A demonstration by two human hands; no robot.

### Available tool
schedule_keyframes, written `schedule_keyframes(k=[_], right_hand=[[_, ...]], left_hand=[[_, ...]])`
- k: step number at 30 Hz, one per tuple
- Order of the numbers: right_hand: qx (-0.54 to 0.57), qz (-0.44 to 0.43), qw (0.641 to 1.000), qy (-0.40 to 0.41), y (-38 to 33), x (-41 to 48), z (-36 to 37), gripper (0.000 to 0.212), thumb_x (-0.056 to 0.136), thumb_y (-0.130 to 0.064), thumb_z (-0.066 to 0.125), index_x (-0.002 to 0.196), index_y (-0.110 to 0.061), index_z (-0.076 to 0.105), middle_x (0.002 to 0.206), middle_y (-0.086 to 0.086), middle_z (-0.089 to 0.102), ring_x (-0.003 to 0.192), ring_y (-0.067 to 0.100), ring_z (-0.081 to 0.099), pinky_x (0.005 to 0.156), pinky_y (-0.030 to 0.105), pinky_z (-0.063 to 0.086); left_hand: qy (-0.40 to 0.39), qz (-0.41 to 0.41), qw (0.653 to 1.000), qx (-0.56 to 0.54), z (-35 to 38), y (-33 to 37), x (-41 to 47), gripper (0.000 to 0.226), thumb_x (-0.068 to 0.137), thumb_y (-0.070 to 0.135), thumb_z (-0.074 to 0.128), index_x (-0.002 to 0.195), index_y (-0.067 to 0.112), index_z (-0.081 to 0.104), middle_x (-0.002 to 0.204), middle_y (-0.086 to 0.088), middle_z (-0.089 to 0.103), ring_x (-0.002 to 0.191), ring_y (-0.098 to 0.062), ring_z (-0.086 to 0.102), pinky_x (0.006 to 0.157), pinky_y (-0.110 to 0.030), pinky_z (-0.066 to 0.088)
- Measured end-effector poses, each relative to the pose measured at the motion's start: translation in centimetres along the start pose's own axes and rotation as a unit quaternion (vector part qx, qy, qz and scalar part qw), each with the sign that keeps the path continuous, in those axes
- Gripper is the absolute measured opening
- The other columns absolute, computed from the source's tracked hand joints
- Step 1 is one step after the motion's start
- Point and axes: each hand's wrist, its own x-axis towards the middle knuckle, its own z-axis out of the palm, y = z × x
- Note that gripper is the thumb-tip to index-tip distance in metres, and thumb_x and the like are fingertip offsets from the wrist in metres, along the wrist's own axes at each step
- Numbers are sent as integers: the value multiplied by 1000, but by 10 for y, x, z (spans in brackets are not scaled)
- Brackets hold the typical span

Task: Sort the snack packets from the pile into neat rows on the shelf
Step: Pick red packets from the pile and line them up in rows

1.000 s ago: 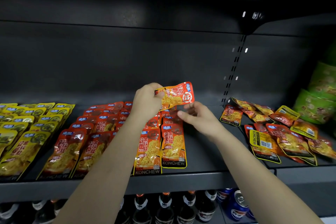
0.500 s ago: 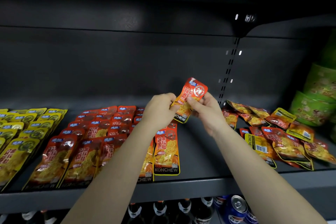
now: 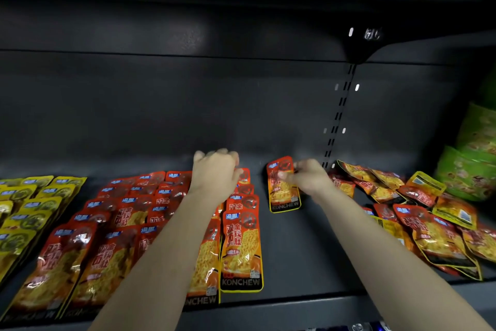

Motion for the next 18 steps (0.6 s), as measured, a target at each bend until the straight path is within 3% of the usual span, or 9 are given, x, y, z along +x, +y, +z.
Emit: schedule_keyframes(k=[3,7,8,13,16,18], right_hand=[[-8,10,1000,-25,-4,8,9,15,78,-13,79,72,-18,65,84,5,71,78,18,67,82,31,54],[-50,9,998,-33,-3,13,22,21,78,-15,79,68,-18,61,70,-3,64,59,8,58,53,17,45],[-58,5,998,-34,-1,13,25,20,78,-16,78,68,-19,62,69,-4,63,58,7,57,52,17,43],[-96,-10,995,-34,2,15,32,12,78,-24,78,74,-20,66,89,3,73,86,19,69,85,38,55],[-159,-9,987,-36,-1,13,31,15,80,-29,75,84,-18,65,94,2,70,90,19,65,80,33,52],[-188,-4,982,-21,-4,10,30,34,80,-29,75,101,-13,54,98,0,59,91,19,57,73,29,43]], left_hand=[[16,-8,1000,-2,4,-4,-2,21,95,38,50,110,27,59,107,7,61,102,-17,59,92,-35,30],[39,-17,999,-20,4,-5,-6,21,95,34,50,113,28,60,108,8,61,102,-14,59,96,-33,30],[38,-18,999,-24,4,-5,-7,22,95,35,50,114,28,60,109,9,61,103,-13,59,97,-33,30],[31,-37,998,-41,6,-7,-9,23,95,37,52,115,29,60,111,9,62,103,-11,60,100,-32,30],[21,-48,998,-43,6,-8,-10,22,95,35,51,115,29,59,112,9,62,103,-11,60,102,-32,30],[11,-52,998,-40,5,-8,-11,23,95,35,51,117,29,58,113,8,62,104,-11,60,102,-33,30]])
